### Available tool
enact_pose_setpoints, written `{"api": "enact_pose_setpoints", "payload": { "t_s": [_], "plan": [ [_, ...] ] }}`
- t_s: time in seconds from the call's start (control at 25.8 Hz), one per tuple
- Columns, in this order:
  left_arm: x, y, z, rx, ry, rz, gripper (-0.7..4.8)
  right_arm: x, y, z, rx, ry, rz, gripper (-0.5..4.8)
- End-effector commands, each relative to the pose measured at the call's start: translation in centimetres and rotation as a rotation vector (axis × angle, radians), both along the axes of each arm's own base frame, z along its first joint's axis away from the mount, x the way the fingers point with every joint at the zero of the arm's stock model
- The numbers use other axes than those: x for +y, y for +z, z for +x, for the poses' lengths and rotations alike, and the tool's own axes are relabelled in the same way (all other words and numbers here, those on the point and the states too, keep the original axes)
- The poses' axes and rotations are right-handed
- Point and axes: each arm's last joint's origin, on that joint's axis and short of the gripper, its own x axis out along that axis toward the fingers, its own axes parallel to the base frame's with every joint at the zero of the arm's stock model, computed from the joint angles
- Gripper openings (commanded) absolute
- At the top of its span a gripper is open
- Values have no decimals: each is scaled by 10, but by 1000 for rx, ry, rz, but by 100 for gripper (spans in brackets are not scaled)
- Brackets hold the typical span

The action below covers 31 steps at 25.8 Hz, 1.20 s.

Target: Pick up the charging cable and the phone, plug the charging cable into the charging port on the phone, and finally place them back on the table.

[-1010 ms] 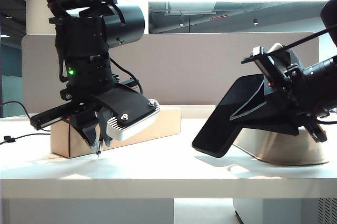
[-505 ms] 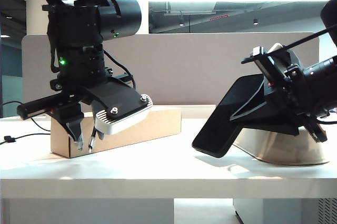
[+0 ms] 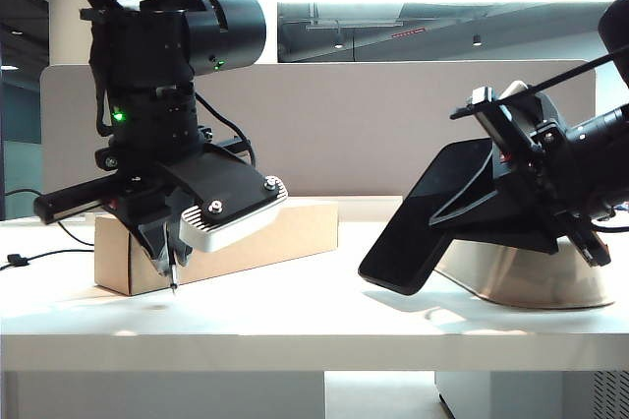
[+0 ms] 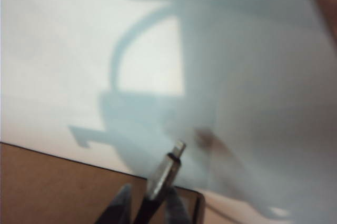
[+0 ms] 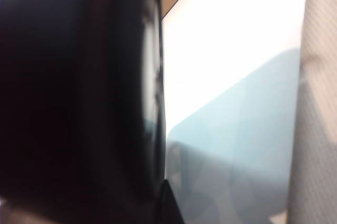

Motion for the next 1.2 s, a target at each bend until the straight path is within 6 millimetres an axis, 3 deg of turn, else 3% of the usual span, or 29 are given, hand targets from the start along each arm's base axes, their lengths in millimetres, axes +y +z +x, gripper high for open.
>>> {"api": "enact_pose_setpoints", "payload": {
  "t_s": [0.04, 0.62, 0.74, 1.2],
  "plan": [
    [0, 1, 0, 14, -5, -20, 78, 1, 7, 3, -57, 5, 12, -8],
    [4, -3, -8, 114, -19, 4, 90, 1, 7, 3, -57, 5, 12, -8],
    [5, -3, -9, 127, -18, 13, 131, 1, 7, 3, -57, 5, 12, -8],
    [6, -4, -13, 195, -36, -12, 129, 1, 7, 3, -57, 5, 12, -8]
  ]
}}
